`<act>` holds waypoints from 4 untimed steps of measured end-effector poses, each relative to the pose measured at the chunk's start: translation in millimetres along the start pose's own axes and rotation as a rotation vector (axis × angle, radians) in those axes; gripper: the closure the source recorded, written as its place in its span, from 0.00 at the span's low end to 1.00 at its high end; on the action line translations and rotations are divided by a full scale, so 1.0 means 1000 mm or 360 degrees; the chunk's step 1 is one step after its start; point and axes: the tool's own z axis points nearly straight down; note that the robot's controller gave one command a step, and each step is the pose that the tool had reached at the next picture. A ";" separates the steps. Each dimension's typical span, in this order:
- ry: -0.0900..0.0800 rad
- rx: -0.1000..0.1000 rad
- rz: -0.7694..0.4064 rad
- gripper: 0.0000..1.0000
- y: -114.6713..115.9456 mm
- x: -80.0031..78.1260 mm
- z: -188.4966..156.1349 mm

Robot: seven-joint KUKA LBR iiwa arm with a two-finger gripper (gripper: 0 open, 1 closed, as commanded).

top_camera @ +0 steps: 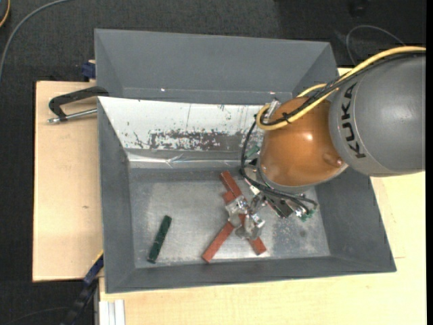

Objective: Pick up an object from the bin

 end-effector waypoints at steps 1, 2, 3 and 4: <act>-0.0011 0.0009 0.0005 0.00 -0.002 -0.001 -0.004; -0.0007 0.0007 -0.0119 0.00 0.014 0.002 0.045; -0.0008 0.0008 -0.0120 1.00 0.014 0.002 0.044; -0.0013 0.0017 -0.1127 1.00 -0.014 0.026 0.038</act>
Offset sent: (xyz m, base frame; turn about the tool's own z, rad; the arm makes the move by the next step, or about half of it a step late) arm 0.0000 0.0000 0.0000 0.0000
